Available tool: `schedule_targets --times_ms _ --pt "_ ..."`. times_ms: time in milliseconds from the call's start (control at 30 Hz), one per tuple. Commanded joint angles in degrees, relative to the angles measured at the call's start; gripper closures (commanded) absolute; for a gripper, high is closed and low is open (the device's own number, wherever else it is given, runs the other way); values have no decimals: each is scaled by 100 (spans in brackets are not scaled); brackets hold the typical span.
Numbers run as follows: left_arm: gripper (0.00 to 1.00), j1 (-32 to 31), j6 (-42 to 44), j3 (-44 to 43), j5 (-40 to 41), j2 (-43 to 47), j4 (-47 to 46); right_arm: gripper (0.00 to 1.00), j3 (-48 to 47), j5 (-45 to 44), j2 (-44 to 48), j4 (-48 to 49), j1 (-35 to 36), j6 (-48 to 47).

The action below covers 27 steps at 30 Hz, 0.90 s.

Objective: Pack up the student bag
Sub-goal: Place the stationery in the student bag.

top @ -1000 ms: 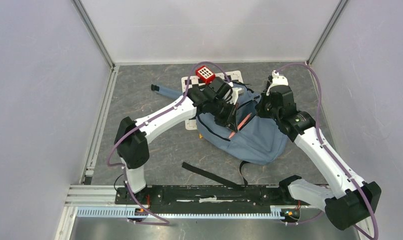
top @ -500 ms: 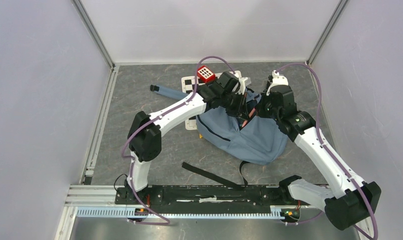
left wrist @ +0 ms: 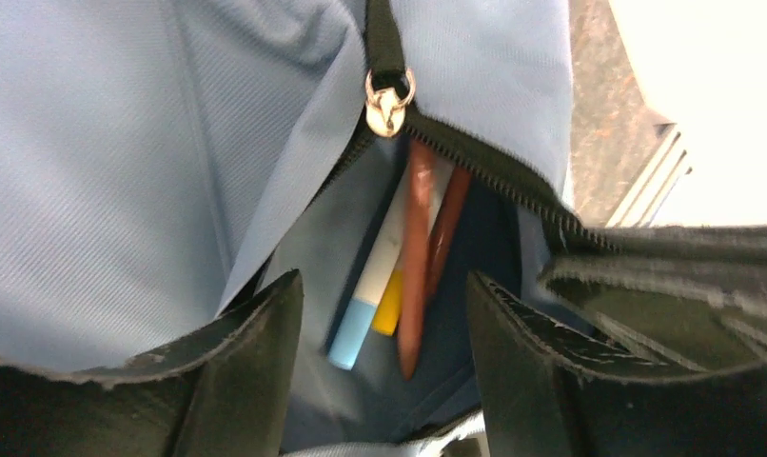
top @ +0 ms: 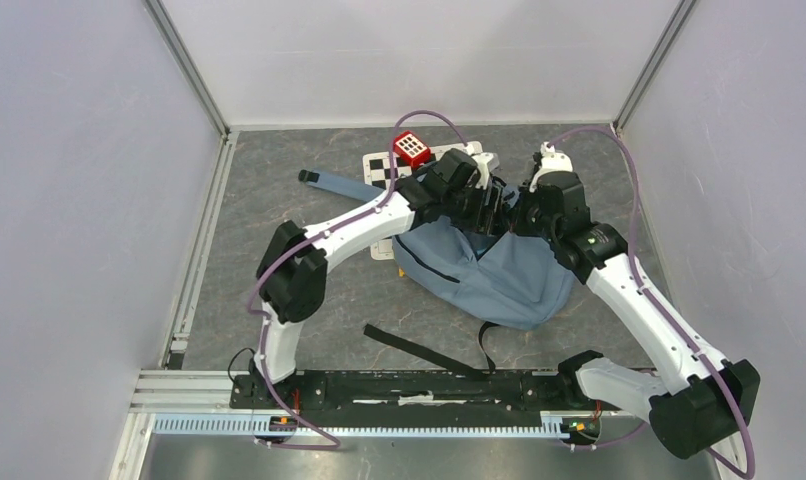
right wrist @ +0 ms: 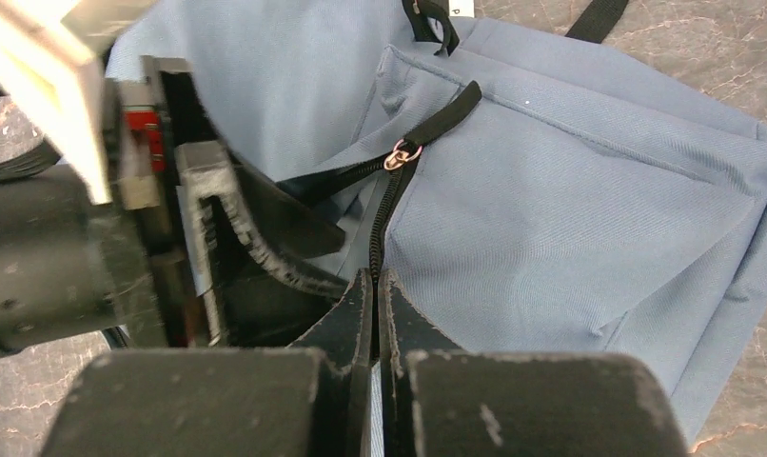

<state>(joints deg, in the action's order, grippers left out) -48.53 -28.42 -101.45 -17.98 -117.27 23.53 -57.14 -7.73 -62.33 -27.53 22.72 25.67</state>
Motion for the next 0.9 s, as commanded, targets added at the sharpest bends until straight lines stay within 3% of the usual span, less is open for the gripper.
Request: schedule_targets --times_ms 0,400,767,800,867 --pt "27 28 691 493 1072 974 -324 100 27 -69 8 325 -17 -37" --pt "12 79 1141 1848 1935 2768 55 100 318 276 -618 794 0 -82" --pt "9 116 512 2281 1824 3054 -100 100 415 604 -1757 1015 206 -368" --pt "8 116 490 2260 1824 3032 -102 98 410 638 -1805 1005 204 -379" --pt "7 116 439 2218 1663 2994 -114 83 304 752 -1848 942 206 -417"
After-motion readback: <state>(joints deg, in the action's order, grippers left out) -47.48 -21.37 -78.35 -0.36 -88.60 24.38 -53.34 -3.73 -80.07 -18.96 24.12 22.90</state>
